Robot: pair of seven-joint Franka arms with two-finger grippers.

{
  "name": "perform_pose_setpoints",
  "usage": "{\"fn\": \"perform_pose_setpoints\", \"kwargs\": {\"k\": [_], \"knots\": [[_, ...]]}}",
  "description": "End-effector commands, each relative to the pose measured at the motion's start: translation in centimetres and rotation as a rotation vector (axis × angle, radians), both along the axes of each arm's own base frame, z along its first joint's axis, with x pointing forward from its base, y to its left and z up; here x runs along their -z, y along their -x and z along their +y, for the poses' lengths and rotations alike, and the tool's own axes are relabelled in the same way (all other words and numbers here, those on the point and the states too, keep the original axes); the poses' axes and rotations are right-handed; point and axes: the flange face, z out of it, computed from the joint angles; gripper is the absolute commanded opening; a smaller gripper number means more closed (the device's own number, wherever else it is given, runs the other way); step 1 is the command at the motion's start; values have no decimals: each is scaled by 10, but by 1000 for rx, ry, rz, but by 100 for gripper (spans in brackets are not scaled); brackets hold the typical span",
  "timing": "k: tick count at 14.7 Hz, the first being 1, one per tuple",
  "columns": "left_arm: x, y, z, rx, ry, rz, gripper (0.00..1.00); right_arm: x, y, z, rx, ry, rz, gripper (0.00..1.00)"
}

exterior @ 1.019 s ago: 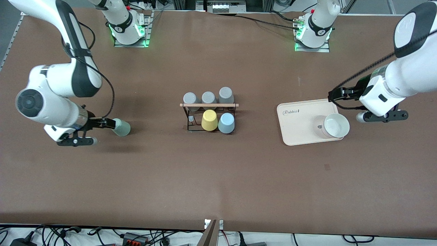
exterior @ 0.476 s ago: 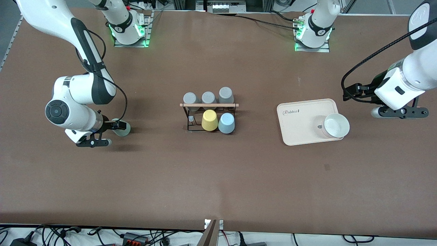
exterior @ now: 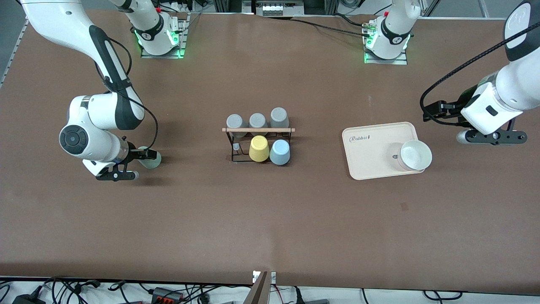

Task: Hang scattered cups on rack with three cups
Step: 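Grasp the pale green cup with the right gripper and lift it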

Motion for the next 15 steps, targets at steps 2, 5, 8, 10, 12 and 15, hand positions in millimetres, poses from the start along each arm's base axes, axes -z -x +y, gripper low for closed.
{"fn": "perform_pose_setpoints", "kwargs": {"k": [2, 5, 8, 10, 12, 15], "knots": [[-14, 10, -1, -20, 41, 5, 100, 9, 4, -5, 17, 8, 2, 100], [-14, 10, 5, -32, 47, 4, 100, 18, 5, -6, 20, 8, 8, 100], [-13, 11, 3, -26, 43, 9, 100, 21, 5, -6, 22, 7, 11, 100], [-12, 11, 2, -23, 40, 12, 100, 25, 5, -6, 26, 5, 18, 100], [-12, 11, 2, -23, 38, 14, 100, 28, 6, -8, 29, 7, 27, 87], [-13, 12, 2, -23, 38, 14, 100, 26, 5, -14, 41, 6, 28, 49]]}}
